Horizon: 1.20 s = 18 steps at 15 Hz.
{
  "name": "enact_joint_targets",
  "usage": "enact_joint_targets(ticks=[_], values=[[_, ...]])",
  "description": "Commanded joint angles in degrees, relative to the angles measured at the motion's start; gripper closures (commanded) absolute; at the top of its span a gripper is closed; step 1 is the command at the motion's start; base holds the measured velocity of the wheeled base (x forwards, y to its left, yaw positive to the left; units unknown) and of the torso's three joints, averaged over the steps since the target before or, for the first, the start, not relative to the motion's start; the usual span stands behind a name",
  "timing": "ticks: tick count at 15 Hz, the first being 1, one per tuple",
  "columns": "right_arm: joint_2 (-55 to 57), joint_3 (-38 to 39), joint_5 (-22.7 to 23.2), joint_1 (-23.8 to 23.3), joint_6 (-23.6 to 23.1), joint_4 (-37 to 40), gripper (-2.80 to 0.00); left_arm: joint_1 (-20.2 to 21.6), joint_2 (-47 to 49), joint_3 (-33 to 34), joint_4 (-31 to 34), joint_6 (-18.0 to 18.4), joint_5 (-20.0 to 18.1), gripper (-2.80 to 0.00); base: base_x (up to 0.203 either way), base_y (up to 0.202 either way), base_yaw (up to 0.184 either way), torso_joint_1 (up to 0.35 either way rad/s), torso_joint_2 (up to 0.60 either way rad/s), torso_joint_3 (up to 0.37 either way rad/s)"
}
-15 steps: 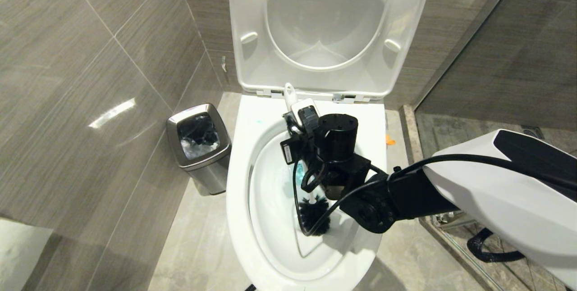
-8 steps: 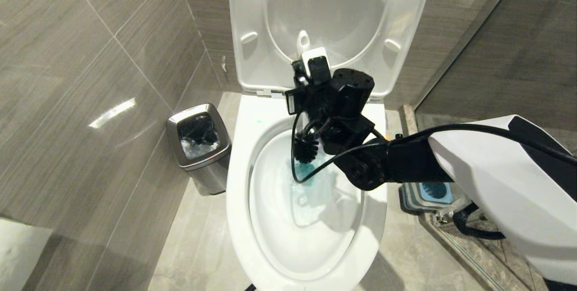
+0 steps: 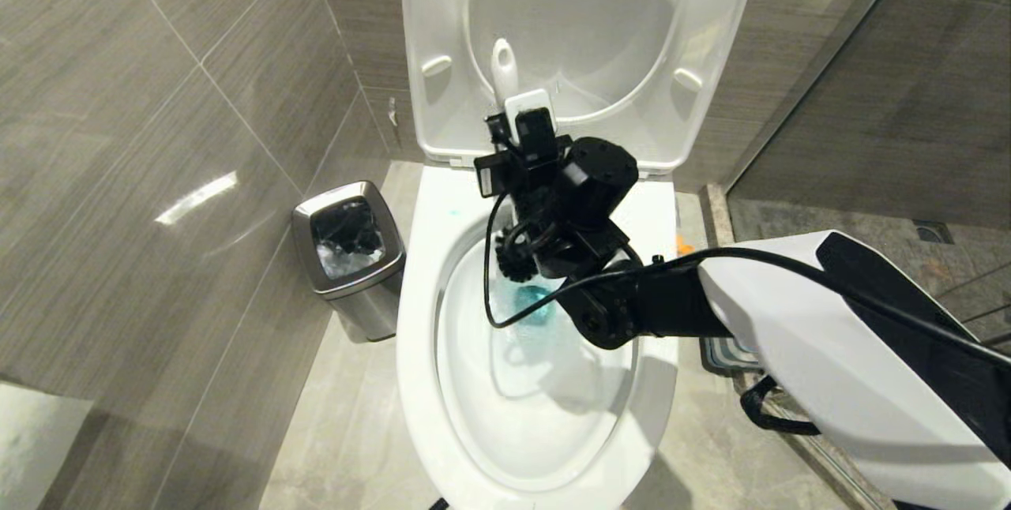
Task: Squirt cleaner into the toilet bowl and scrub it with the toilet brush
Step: Scrub the toilet bowl
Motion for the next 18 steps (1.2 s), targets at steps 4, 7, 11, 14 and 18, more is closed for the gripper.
enact_joint_targets(ticks=[4, 7, 11, 14, 18], values=[[-0.21, 12.68, -0.09, 2.3, -0.05, -7.62, 0.0, 0.02, -0.03, -0.01, 0.02, 0.0, 0.02, 0.0, 0.0, 0.0, 0.0, 0.0, 0.0, 0.0], [-1.81, 17.79, -0.63, 2.05, -0.21, -8.94, 0.0, 0.02, -0.03, -0.01, 0.09, 0.0, 0.02, 0.0, 0.0, 0.0, 0.0, 0.0, 0.0, 0.0], [-4.22, 23.1, -1.32, -0.17, -0.3, -9.19, 0.0, 0.02, -0.03, -0.01, 0.03, 0.0, 0.02, 0.0, 0.0, 0.0, 0.0, 0.0, 0.0, 0.0], [0.32, 15.39, -1.31, -1.71, -0.92, -9.24, 0.0, 0.02, -0.03, -0.01, 0.02, 0.0, 0.02, 0.0, 0.0, 0.0, 0.0, 0.0, 0.0, 0.0], [5.43, 5.04, -1.38, 0.06, -1.13, -7.92, 0.0, 0.02, -0.03, -0.01, 0.02, 0.0, 0.02, 0.0, 0.0, 0.0, 0.0, 0.0, 0.0, 0.0]])
